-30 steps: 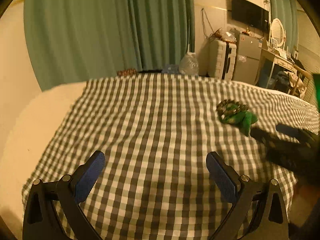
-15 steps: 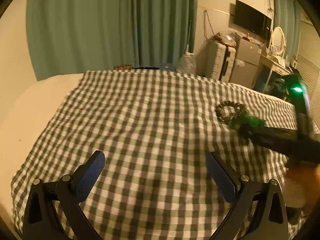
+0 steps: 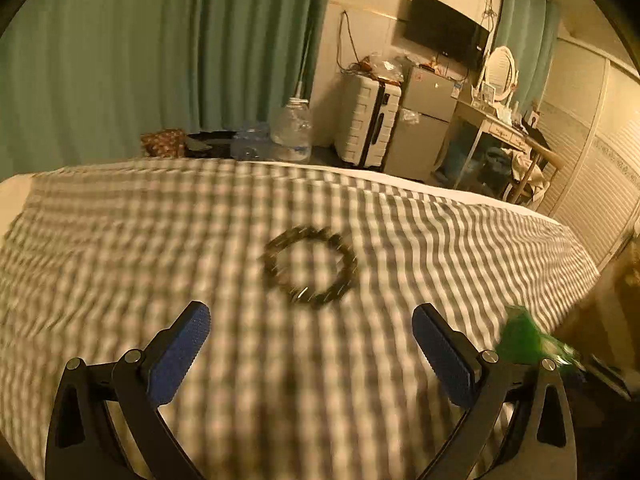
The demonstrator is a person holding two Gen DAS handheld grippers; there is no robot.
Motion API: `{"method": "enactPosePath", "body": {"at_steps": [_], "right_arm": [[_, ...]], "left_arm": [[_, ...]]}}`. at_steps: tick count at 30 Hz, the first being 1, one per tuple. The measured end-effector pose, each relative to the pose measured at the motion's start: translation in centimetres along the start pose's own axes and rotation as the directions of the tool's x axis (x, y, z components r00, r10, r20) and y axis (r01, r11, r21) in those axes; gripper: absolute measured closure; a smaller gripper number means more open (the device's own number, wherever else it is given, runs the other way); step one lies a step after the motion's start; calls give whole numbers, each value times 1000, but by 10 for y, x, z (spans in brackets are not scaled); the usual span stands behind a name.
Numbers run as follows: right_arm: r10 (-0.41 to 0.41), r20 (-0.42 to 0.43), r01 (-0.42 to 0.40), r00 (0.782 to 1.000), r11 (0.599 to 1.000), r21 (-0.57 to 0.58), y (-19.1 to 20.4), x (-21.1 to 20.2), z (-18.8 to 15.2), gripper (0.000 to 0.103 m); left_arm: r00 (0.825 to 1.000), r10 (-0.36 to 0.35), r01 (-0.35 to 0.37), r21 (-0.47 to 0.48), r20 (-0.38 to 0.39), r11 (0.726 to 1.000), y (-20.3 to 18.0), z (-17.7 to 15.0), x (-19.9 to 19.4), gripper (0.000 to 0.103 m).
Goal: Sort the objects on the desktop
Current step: 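Grasp the green snack packet with the right tool while the left tool grasps the bead bracelet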
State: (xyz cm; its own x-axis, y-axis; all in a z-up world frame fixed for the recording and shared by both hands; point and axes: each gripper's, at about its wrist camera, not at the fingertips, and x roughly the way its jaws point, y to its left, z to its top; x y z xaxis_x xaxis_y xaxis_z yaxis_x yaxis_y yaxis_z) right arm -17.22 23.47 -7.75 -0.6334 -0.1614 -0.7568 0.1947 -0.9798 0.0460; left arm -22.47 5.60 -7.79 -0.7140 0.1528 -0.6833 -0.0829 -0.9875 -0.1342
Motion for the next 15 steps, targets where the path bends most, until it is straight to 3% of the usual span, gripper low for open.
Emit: {"method": "enactPosePath", "body": {"at_steps": [2, 4, 5, 6, 7, 8, 9, 15], "right_arm": [[19, 31, -21, 999, 999, 39, -4, -5, 6, 66], [42, 50, -45, 998, 997, 61, -5, -5, 11, 66], [45, 50, -48, 998, 997, 60, -4, -3, 12, 66], [44, 46, -46, 998, 998, 49, -2, -2, 12, 66], [39, 42, -40, 998, 999, 30, 0, -1, 13, 66], [30, 39, -31, 999, 999, 11, 2, -1, 14, 66], [23, 35, -23, 999, 1000, -2, 3, 1, 14, 66], [24, 17, -25, 1000, 998, 50, -1, -10, 11, 66]], "left_arm": [[994, 93, -90, 53, -62, 995, -8, 9, 41, 0], [976, 191, -177, 132, -103, 975, -9, 11, 74, 11], [977, 173, -153, 149, -128, 977, -7, 12, 85, 13], [987, 109, -93, 134, -116, 987, -3, 15, 86, 30], [991, 57, -43, 123, -120, 992, 0, 18, 84, 70], [992, 22, -8, 121, -121, 993, 2, 20, 79, 85], [991, -6, 23, 121, -136, 992, 4, 21, 74, 93], [988, -84, 93, 61, -133, 994, 31, -4, 8, 93]]}}
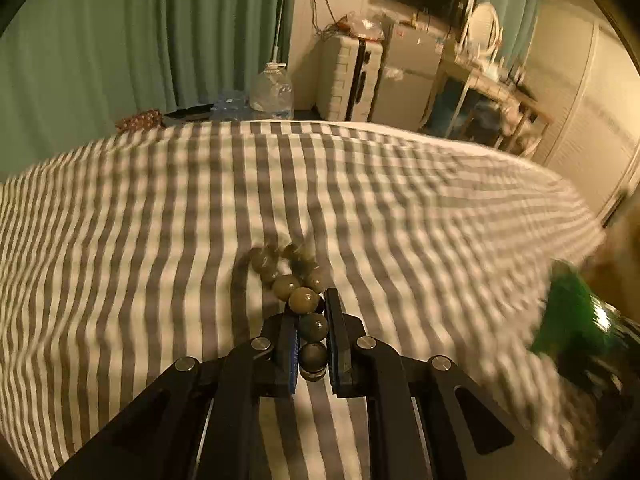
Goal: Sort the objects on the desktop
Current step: 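Grasp the green snack packet with the right tool while the left tool grasps the bead bracelet, then carry the packet and bracelet into the cardboard box and release both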
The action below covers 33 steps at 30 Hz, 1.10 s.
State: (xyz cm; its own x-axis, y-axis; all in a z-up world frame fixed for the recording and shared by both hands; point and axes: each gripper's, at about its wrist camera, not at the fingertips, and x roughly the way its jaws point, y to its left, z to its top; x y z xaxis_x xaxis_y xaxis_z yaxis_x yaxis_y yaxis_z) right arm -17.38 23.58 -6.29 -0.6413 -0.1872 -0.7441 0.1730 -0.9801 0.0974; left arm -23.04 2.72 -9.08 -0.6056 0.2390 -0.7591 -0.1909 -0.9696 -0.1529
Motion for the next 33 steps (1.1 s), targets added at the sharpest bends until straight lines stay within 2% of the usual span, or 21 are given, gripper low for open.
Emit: {"method": "enactPosePath", "body": {"at_steps": [4, 9, 12, 13, 14, 16, 19, 21, 22, 24, 26, 28, 30, 33], "right_arm": [[9, 20, -9, 1000, 1000, -16, 9, -34, -6, 66], [60, 75, -60, 995, 998, -8, 20, -108, -6, 66], [106, 118, -104, 987, 994, -21, 24, -165, -1, 66], [105, 127, -103, 986, 994, -26, 24, -187, 2, 66], [100, 140, -97, 985, 995, -31, 23, -208, 4, 66], [86, 192, -80, 978, 996, -40, 17, -251, 8, 66], [21, 280, 0, 960, 997, -76, 1, -316, 6, 66], [-31, 311, 53, 950, 997, -64, -18, -351, 1, 66], [-65, 314, 86, 947, 995, -54, -29, -363, -1, 65], [-177, 300, 193, 938, 981, -27, -57, -378, -5, 63], [-239, 263, 248, 935, 969, 1, -83, -379, -13, 63], [-257, 224, 248, 940, 966, 68, -117, -371, -25, 63], [-250, 186, 228, 950, 965, 133, -148, -353, -38, 64], [-241, 124, 214, 962, 956, 199, -181, -322, -52, 64]], "left_arm": [[998, -18, 19, -30, 60, 999, -6, -30, -66, 93], [990, -80, 89, -76, 118, 993, -29, -43, -166, 93], [987, -91, 88, 29, 133, 996, -70, -28, -224, 93], [982, -99, 87, 76, 161, 993, -88, -22, -246, 93], [973, -130, 111, 106, 190, 988, -102, -18, -264, 93], [949, -227, 202, 130, 220, 971, -138, -6, -297, 93], [939, -292, 260, 184, 180, 948, -193, 1, -316, 93], [922, -352, 315, 213, 163, 925, -232, 4, -319, 93], [919, -365, 329, 219, 152, 919, -248, 5, -317, 93], [923, -372, 342, 236, 95, 910, -289, 9, -298, 93], [933, -355, 332, 241, 62, 912, -320, 5, -277, 93], [949, -314, 299, 251, 19, 921, -353, 6, -240, 93], [952, -305, 300, 239, -17, 924, -381, 6, -204, 93], [953, -302, 291, 257, 5, 922, -408, -2, -178, 90]]}}
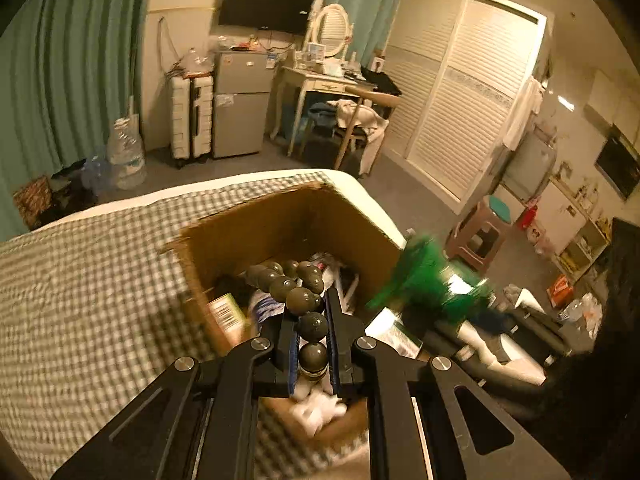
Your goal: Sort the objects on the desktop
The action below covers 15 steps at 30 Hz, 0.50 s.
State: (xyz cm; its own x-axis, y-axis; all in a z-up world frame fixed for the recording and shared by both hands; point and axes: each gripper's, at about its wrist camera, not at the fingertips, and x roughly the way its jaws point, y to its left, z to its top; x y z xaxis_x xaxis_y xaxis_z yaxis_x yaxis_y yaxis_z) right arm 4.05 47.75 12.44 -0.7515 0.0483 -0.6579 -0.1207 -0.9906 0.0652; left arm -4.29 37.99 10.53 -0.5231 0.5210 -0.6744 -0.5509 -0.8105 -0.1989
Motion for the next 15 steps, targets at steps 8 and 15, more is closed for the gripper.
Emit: {"method": "enactPosePath", "body": {"at_steps": [8, 15], "right_arm": [[-80, 106, 73, 991, 995, 63, -27, 17, 1, 5], [-24, 223, 21, 975, 1000, 12, 11, -45, 12, 5]], "left_arm": [[977, 179, -168, -107, 111, 980, 39, -6, -22, 10], [888, 384, -338, -209, 252, 918, 64, -36, -145, 0]]}}
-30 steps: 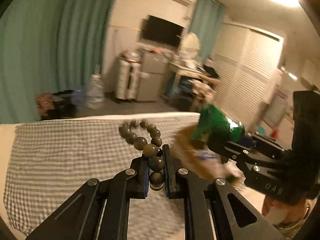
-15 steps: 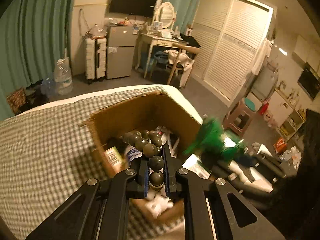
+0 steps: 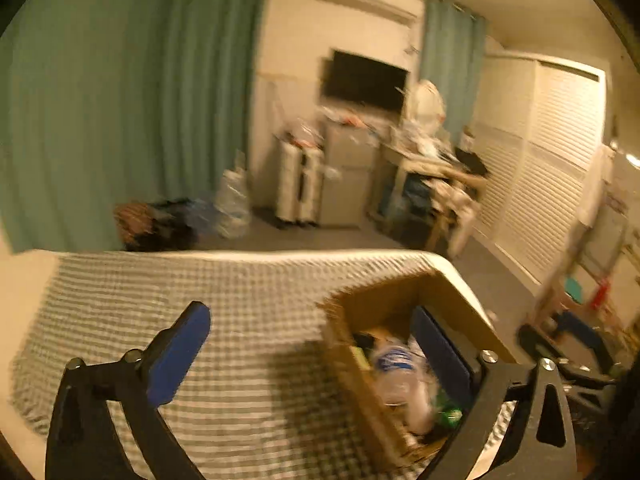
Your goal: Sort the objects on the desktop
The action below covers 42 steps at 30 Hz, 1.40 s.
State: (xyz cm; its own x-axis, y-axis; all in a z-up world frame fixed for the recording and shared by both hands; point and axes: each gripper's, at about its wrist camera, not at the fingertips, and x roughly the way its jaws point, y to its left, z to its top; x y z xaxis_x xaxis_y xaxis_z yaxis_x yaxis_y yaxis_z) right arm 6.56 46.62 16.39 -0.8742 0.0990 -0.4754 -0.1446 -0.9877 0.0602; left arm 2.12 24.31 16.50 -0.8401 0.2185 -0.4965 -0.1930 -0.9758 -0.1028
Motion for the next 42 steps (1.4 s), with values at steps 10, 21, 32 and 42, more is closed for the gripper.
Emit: {"method": "enactPosePath", "body": {"at_steps": [10, 21, 32, 42], "right_arm": [[99, 85, -78, 991, 972, -220, 79, -112, 5, 0], [46, -57, -48, 997, 999, -25, 76, -23, -87, 0], [39, -137, -49, 990, 996, -70, 87, 25, -113, 0], [49, -124, -68, 991, 986, -155, 105, 23, -116, 0]], "left_arm": [[974, 227, -225, -185, -10, 957, 76, -43, -77, 0], [951, 310, -311, -41, -11, 950, 80, -114, -44, 0], [948, 305, -306, 8, -89, 952, 74, -136, -11, 0], [945, 304, -308, -12, -123, 951, 77, -137, -10, 0]]}}
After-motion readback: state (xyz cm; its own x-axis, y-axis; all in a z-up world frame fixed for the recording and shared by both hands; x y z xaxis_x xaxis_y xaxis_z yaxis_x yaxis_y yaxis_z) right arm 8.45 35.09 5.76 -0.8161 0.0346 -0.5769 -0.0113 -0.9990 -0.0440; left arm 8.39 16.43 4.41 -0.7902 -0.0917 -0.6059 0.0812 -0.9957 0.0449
